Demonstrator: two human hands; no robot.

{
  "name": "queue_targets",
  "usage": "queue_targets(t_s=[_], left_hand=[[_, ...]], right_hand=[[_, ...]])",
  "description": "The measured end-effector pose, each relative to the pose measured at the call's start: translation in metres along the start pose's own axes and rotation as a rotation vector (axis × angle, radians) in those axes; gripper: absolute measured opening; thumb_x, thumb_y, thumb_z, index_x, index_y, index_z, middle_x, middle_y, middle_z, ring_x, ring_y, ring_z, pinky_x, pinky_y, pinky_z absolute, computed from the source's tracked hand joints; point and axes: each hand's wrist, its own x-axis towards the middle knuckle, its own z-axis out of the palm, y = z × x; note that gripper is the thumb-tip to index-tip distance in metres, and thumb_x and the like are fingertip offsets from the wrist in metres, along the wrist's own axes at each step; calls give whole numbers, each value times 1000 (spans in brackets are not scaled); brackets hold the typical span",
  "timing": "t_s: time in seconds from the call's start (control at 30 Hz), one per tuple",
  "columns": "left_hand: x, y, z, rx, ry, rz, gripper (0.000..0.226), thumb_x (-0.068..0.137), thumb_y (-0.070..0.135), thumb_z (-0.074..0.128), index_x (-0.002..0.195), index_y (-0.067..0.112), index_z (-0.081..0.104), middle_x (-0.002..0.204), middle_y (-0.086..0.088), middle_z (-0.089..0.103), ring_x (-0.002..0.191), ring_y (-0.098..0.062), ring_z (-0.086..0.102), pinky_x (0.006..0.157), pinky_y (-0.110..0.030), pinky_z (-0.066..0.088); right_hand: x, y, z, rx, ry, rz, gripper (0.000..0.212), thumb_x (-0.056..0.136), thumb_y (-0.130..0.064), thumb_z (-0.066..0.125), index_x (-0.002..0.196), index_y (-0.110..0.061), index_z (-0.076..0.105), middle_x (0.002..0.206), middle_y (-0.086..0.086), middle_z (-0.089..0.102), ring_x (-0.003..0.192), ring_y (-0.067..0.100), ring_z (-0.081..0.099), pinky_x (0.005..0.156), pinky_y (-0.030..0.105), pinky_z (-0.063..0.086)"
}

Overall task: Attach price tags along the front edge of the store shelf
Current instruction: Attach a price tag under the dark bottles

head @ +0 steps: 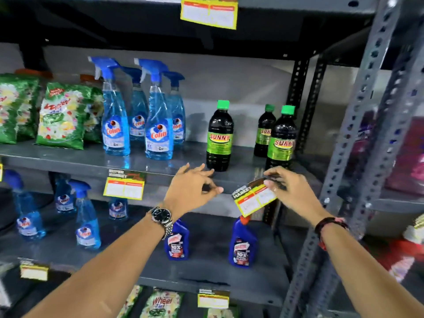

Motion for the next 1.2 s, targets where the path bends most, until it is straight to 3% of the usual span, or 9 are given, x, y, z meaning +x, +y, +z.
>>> queue_targets(t_s=[0.13, 0.33, 0.47, 0.6, 0.73, 0.83, 0.9, 1.03, 1.2], left_hand=[[4, 17, 12, 34, 21, -32, 43, 79, 68, 48, 86, 34, 73, 141, 12, 51, 139, -7, 33, 114, -40, 15], [16, 37, 27, -11, 24, -34, 23, 81, 53, 61, 89, 33, 72, 141, 14, 51, 136, -6, 38, 115, -43, 15], [16, 37, 26, -66, 33, -36, 15, 84, 45, 63, 85, 31, 69, 134, 19, 57, 113, -9, 60, 108, -41, 31], [18, 35, 17, -93, 22, -9, 13, 89, 40, 57, 90, 28, 63, 102, 14, 71, 81, -14, 66, 70, -33, 49], [22, 34, 7, -136, -8, -18, 14, 93, 36, 53, 96, 24, 59, 72, 14, 57, 54, -3, 51, 49, -19, 33], [20, 32, 8, -173, -27, -4, 13, 89, 39, 59, 91, 27, 63, 94, 14, 69, 72, -2, 61, 58, -19, 42], [18, 30, 11, -197, -38, 4, 14, 85, 43, 63, 86, 29, 66, 118, 18, 66, 93, -1, 64, 79, -28, 50], [15, 32, 14, -148, -55, -3, 17, 82, 45, 65, 86, 29, 69, 133, 19, 57, 87, -4, 64, 108, -46, 35], [15, 36, 12, -109, -11, 16, 13, 83, 45, 64, 85, 32, 67, 128, 21, 60, 89, -2, 62, 90, -40, 51]], right_hand=[[3, 3, 5, -30, 82, -23, 16, 84, -24, 66, 99, -30, 64, 92, -4, 73, 88, 15, 68, 74, 39, 56], [-4, 1, 9, -39, 196, -15, 7, 84, -27, 65, 91, -30, 67, 76, -10, 67, 78, 13, 64, 63, 29, 49], [-3, 2, 12, -23, 206, 2, 8, 83, -28, 66, 91, -28, 67, 89, -9, 73, 82, 13, 66, 70, 35, 55], [-4, 9, 13, -24, 212, -28, 11, 84, -25, 63, 95, -25, 64, 109, -10, 71, 93, 15, 66, 77, 39, 56], [-3, 7, 11, 14, 188, -33, 3, 84, -22, 62, 87, -23, 62, 123, -10, 65, 100, 16, 64, 80, 40, 55], [-3, 9, 8, 22, 134, -33, 4, 80, -17, 66, 78, -21, 66, 128, -5, 62, 109, 13, 60, 82, 39, 54], [-6, 12, 7, 1, 88, -28, 4, 79, -14, 67, 77, -17, 70, 132, -4, 59, 108, 8, 57, 83, 30, 51], [-11, 17, 8, -41, 39, -46, 6, 76, -11, 68, 75, -14, 73, 136, -2, 56, 125, 12, 50, 88, 25, 42], [-14, 18, 11, -41, 18, -28, 6, 76, -9, 68, 74, -13, 72, 137, 0, 55, 131, 14, 44, 94, 24, 36]])
